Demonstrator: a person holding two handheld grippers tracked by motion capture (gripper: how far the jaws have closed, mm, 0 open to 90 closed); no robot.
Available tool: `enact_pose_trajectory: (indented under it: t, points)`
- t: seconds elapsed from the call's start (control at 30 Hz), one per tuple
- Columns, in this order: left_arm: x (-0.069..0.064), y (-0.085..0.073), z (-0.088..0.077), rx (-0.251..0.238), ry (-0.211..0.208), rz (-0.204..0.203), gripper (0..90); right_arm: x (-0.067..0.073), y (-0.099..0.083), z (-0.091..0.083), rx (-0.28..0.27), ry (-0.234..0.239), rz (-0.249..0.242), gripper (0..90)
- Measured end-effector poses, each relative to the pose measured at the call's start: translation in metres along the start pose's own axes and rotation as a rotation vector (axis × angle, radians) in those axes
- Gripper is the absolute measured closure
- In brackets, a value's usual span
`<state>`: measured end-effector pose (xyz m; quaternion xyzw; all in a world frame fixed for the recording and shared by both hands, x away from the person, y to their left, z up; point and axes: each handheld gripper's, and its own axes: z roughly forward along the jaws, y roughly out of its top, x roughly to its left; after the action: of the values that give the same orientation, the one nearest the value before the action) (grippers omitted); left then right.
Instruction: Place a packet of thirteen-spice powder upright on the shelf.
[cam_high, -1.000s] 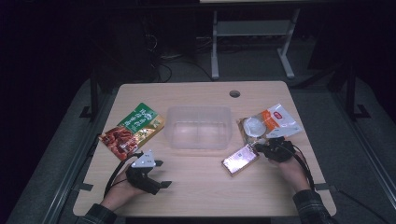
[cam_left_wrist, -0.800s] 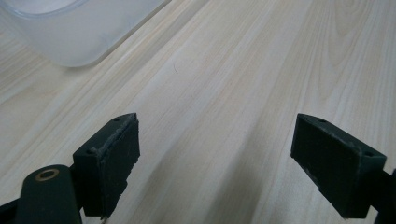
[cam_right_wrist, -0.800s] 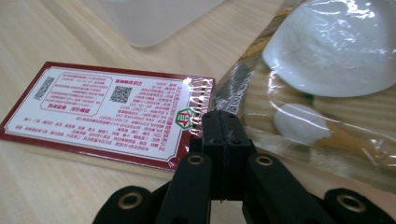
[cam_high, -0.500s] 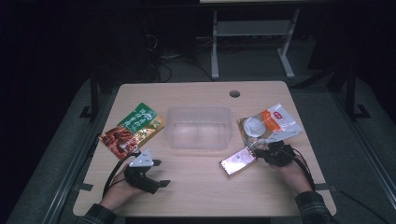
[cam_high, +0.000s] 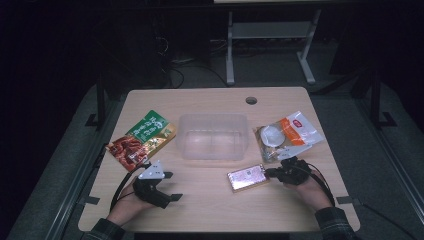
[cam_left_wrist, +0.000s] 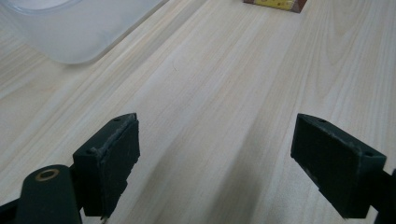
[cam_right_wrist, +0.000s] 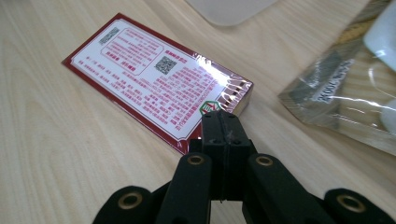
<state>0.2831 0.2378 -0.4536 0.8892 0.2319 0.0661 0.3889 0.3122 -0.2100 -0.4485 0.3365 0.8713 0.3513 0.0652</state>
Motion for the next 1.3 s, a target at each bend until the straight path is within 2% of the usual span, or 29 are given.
enact_pose_trajectory:
  t: [0.17, 0.57, 1.17, 1.3]
  points:
    - [-0.001, 0.0, 0.001, -0.004, -0.005, 0.005, 15.1, 0.005, 0.003, 0.005, -0.002, 0.028, -0.022, 89.9]
    - [-0.003, 0.001, 0.003, -0.003, -0.019, 0.01, 15.1, 0.015, 0.014, 0.018, -0.007, 0.057, -0.062, 89.9]
    - [-0.005, 0.002, 0.004, -0.01, -0.036, 0.019, 15.1, 0.041, 0.037, 0.043, -0.009, 0.135, -0.127, 89.9]
    - [-0.005, 0.001, 0.004, -0.009, -0.038, 0.017, 15.0, 0.051, 0.041, 0.049, -0.004, 0.163, -0.158, 89.9]
